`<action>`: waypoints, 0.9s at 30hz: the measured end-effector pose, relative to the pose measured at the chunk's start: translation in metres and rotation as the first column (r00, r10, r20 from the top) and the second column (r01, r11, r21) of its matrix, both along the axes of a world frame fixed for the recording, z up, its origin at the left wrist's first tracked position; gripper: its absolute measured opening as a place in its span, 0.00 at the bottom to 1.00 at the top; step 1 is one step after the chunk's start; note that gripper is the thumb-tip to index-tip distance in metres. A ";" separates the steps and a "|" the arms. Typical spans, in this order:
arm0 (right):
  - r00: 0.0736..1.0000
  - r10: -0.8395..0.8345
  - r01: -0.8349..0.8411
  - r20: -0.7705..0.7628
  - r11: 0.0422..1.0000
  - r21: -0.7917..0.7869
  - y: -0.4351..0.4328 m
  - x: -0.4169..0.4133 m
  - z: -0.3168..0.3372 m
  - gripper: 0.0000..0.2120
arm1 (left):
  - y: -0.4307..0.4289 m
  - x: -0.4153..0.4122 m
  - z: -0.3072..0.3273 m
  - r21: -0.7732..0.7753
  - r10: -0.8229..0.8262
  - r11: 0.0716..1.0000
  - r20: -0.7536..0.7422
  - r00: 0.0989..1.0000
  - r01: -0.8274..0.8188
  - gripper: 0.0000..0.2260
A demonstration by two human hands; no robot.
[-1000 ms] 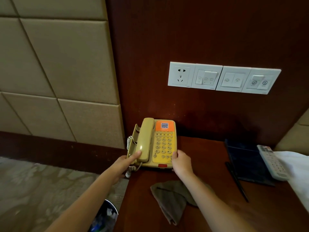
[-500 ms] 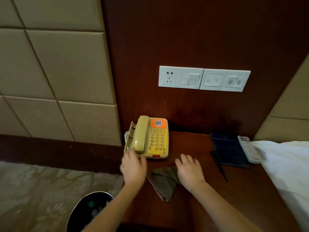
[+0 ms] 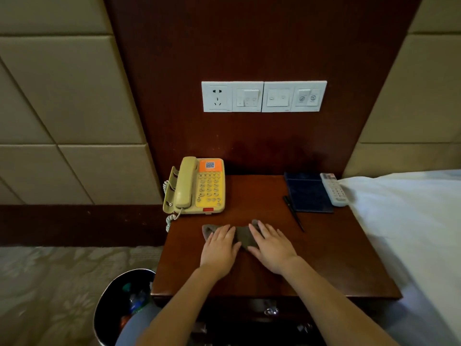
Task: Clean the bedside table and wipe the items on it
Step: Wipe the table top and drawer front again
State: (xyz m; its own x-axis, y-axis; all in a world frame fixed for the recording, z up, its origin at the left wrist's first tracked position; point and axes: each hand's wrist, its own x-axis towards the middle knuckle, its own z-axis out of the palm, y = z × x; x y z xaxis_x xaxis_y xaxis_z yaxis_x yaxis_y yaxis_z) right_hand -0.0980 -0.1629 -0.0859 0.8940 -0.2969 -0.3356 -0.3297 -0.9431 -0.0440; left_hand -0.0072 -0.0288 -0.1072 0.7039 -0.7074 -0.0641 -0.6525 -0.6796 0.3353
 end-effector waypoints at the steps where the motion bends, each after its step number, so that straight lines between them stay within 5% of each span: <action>1: 1.000 0.021 -0.021 -0.011 1.000 -0.008 0.000 -0.004 0.001 0.34 | 0.001 0.002 0.004 -0.030 0.012 0.999 -0.038 0.999 -0.013 0.22; 9: 0.990 0.128 -0.138 -0.060 0.971 -0.197 0.021 -0.036 0.009 0.28 | 0.013 -0.014 0.031 0.135 -0.056 0.989 -0.066 0.996 0.064 0.15; 12: 0.979 0.078 -0.071 0.186 0.996 -0.046 0.019 -0.050 0.022 0.18 | 0.028 -0.020 0.040 0.204 -0.112 0.971 -0.084 0.990 0.127 0.13; 16: 0.907 -0.127 0.019 0.402 0.965 0.261 0.020 -0.064 0.046 0.11 | 0.042 -0.027 0.060 0.093 -0.103 0.990 -0.024 0.994 0.104 0.06; 22: 0.853 -0.304 0.067 0.424 0.870 0.488 0.006 -0.073 0.076 0.10 | 0.065 -0.022 0.114 -0.212 -0.045 0.976 -0.410 0.911 -0.047 0.10; 27: 0.854 -0.307 0.099 0.420 0.889 0.447 0.012 -0.059 0.089 0.16 | 0.077 -0.013 0.129 -0.100 0.027 0.990 -0.562 0.827 -0.101 0.10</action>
State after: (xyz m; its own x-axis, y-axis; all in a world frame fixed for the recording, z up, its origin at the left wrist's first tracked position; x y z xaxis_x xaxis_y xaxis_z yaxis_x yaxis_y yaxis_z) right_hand -0.1574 -0.1505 0.0032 0.9053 -0.4241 -0.0221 -0.3527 -0.7220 -0.5952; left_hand -0.0204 0.0485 0.0218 0.6177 -0.6900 -0.3774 -0.2853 -0.6438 0.7100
